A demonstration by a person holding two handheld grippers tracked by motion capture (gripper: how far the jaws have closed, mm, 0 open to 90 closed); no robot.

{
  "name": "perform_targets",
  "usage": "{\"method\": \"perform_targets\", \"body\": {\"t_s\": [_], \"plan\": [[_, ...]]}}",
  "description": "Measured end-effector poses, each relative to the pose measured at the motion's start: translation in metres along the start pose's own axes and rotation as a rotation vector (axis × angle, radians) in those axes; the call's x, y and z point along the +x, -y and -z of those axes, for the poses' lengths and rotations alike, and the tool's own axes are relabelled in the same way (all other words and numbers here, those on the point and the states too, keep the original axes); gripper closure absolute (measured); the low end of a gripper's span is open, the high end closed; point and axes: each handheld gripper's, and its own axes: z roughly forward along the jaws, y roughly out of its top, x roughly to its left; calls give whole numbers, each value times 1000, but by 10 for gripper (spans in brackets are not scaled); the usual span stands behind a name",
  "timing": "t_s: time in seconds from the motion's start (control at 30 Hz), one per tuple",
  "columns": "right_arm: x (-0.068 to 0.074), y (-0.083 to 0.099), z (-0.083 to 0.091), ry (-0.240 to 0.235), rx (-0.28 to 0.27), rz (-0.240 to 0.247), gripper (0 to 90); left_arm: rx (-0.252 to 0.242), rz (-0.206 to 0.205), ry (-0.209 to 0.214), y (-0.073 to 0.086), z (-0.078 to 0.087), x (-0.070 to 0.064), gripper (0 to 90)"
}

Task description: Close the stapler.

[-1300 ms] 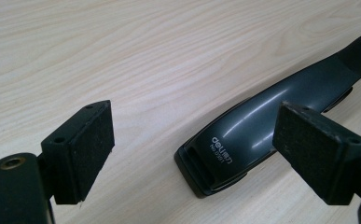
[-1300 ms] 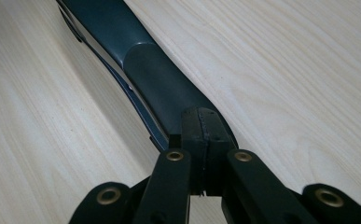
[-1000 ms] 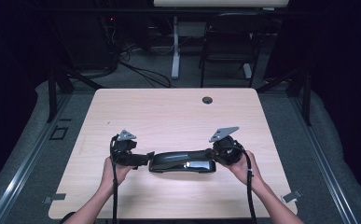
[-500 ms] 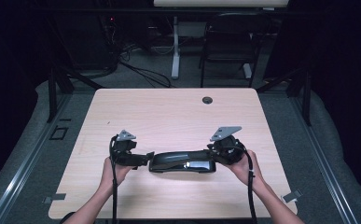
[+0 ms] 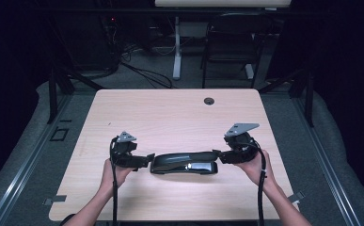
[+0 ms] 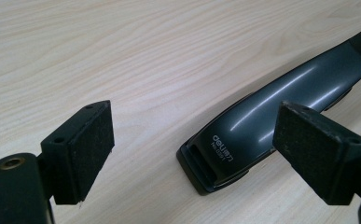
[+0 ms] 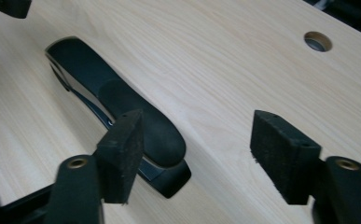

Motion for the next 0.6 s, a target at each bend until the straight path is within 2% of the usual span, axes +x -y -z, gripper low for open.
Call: {"method": "perform_targets", "body": {"t_s": [0.03,0.07,0.1,0.2,0.23,0.6], "plan": [[-4,2,4,6,3,-9,275,3,0,0,0,1,1,129],[-4,2,4,6,3,-9,275,3,0,0,0,1,1,129],[-8,5,7,12,-3,-30,231,2,1,0,0,1,1,129],[-12,8,10,21,-9,-41,201,-4,4,-3,0,1,1,129],[-17,12,14,24,-8,-55,167,0,3,-1,0,1,1,129],[-37,35,26,72,9,-125,131,-3,2,-3,0,1,1,129]]}}
